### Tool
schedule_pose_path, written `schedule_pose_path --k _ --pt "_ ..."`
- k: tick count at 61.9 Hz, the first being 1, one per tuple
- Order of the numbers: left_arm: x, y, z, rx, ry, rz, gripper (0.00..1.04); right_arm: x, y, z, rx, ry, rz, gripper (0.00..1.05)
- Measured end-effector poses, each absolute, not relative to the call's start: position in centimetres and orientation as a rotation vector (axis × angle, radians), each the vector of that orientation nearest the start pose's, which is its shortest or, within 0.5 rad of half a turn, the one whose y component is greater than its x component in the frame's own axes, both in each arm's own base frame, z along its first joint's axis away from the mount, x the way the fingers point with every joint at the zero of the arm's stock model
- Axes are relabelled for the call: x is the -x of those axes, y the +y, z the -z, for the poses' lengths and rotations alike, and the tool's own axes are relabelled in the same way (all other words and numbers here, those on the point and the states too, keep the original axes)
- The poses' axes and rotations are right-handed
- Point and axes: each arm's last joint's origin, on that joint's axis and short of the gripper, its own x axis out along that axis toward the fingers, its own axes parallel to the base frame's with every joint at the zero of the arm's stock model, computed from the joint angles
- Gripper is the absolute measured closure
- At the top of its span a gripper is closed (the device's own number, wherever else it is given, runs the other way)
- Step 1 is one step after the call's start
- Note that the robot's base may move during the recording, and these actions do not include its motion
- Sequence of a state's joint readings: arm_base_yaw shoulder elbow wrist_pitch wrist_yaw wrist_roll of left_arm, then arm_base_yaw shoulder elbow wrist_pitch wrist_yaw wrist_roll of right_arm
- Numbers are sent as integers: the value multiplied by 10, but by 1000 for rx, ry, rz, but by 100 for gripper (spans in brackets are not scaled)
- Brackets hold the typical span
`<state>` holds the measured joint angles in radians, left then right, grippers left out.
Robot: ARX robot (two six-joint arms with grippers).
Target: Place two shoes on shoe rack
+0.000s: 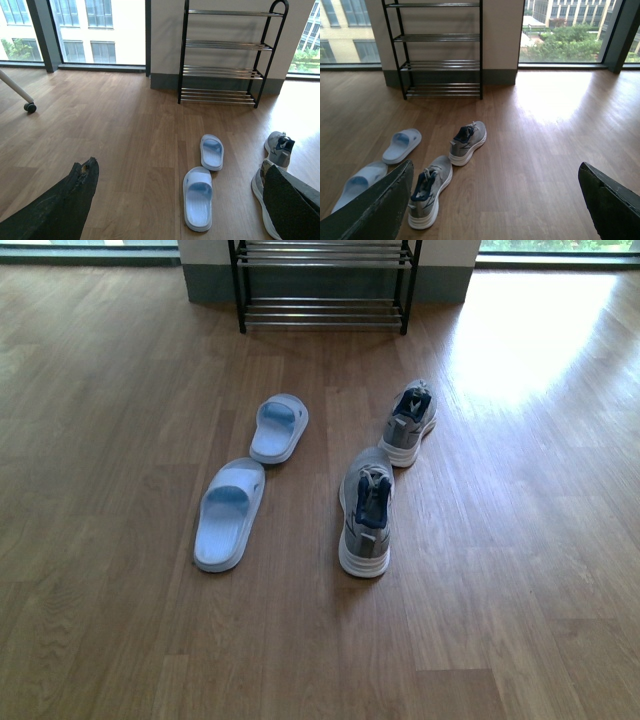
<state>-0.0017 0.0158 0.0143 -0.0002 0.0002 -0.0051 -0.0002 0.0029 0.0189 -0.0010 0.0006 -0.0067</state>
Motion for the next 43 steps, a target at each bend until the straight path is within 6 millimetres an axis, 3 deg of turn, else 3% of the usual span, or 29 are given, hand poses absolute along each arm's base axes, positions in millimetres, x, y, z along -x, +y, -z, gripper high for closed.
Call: schedule_pose_path --k 43 --pt "-98 0 -167 5 2 2 9 -97 0 -170 7 -15 1 9"
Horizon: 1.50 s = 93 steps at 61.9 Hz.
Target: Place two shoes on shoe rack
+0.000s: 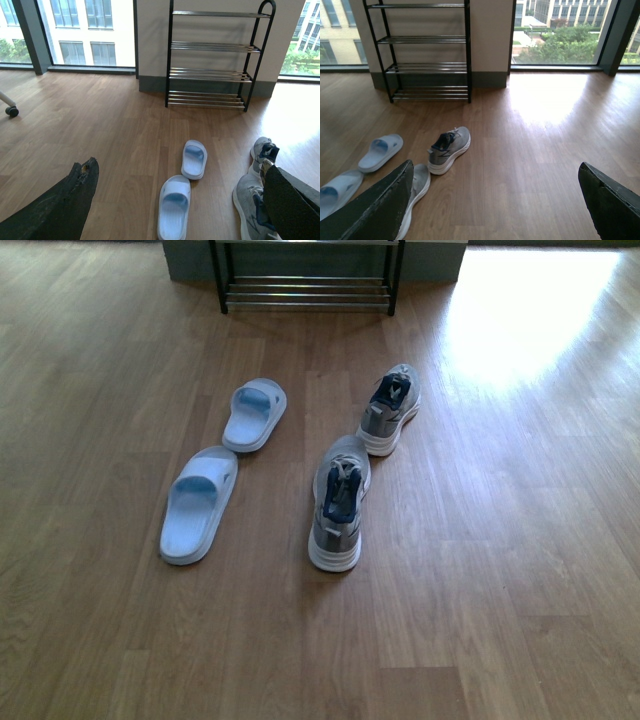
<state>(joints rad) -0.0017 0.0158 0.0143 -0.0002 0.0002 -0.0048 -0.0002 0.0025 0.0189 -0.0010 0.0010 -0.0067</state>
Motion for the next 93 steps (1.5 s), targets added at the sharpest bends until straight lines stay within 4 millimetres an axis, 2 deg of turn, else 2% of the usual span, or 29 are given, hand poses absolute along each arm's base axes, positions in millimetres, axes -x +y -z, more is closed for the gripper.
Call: schedule_pose_path --k 39,45,48,51,57,60,64,68,74,75,78,86,93 --pt "-98 0 -167 6 2 0 9 -97 0 -170 7 -15 2 9" --pt "-100 -3 -168 150 324 -358 9 -97 0 -170 7 -15 3 9" --pt "-108 -3 -172 192 387 -510 9 -97 0 -170 7 -15 2 9" --pt "-120 -4 -176 270 393 -571 9 -97 0 -170 7 -15 0 9" --pt "-157 -8 -191 340 412 -518 9 -97 0 -170 7 -15 0 9" --pt "-188 -15 -192 334 475 -451 9 -97 0 -170 7 -15 0 9" --pt "-241 -28 -171 248 634 -348 9 -97 0 -170 7 -15 0 9" --pt "-271 -39 -138 169 778 -282 9 -97 0 -170 7 -15 0 9" --pt "-294 -54 -91 84 944 -198 9 -97 0 -170 7 -15 0 9" --pt "-301 -59 -77 56 986 -162 9 -97 0 -170 7 -15 0 9" --pt "-312 -67 -51 31 1058 -100 9 -97 0 -170 7 -15 0 9" --pt "-329 -82 -9 21 1151 33 9 -97 0 -170 7 -15 0 9" --pt "-342 -92 16 47 1191 136 9 -97 0 -170 7 -15 0 9"
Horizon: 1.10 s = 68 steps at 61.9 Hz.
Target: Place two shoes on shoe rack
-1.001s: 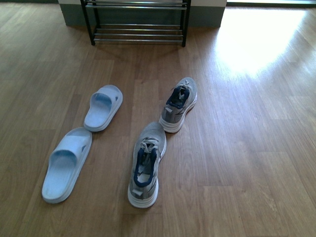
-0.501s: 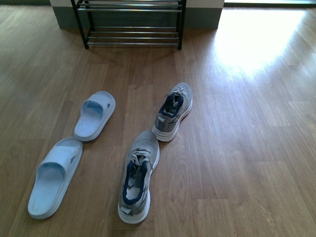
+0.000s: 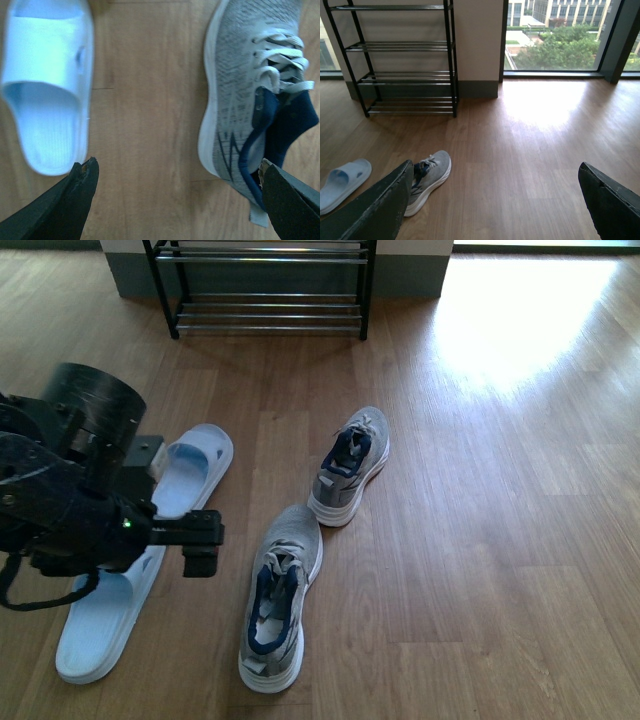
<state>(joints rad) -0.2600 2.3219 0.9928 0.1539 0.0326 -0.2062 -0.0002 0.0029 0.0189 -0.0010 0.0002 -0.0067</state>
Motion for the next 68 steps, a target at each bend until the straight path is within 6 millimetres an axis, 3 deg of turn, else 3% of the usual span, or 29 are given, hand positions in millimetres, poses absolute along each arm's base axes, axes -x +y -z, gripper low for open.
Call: schedule_pose_path --k 18,30,44,56,68 --pt "-372 -114 71 72 1289 257 9 -97 0 -170 7 -15 0 9" --pt "-385 -122 90 79 1324 279 9 -97 0 -170 7 -15 0 9" --pt "-391 -134 106 91 1355 329 9 -97 0 -170 7 -15 0 9" --pt "-387 -144 106 129 1374 431 9 -97 0 -170 7 -15 0 9" --pt "-388 -145 109 81 1390 385 9 -97 0 -170 7 -15 0 9"
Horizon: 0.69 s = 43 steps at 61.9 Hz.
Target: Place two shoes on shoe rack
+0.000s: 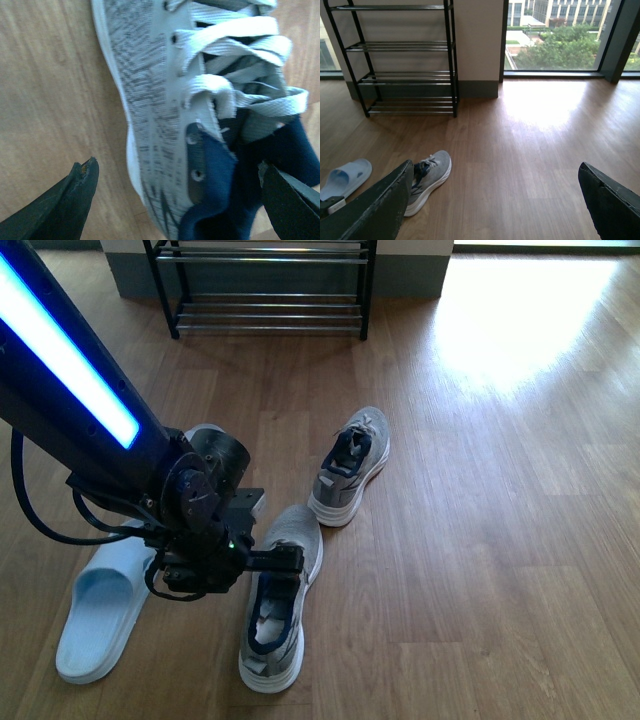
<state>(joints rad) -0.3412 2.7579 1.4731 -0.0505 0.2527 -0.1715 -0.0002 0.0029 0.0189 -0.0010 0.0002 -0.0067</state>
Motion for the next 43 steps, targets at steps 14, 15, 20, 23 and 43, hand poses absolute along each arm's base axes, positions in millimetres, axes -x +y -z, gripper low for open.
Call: schedule_pose_path --k 14,15,20,23,43 --pt "-391 -140 122 28 1350 324 10 -97 0 -170 7 -15 0 9" --pt "-391 -140 123 23 1348 319 11 -97 0 -170 7 -15 0 9" --pt "-391 -140 124 17 1342 322 23 -97 0 -170 7 -15 0 9" --pt "-392 -141 125 17 1341 322 30 -97 0 -170 7 -15 0 9" --pt "-394 -142 125 4 1338 314 82 -97 0 -170 7 -15 0 9"
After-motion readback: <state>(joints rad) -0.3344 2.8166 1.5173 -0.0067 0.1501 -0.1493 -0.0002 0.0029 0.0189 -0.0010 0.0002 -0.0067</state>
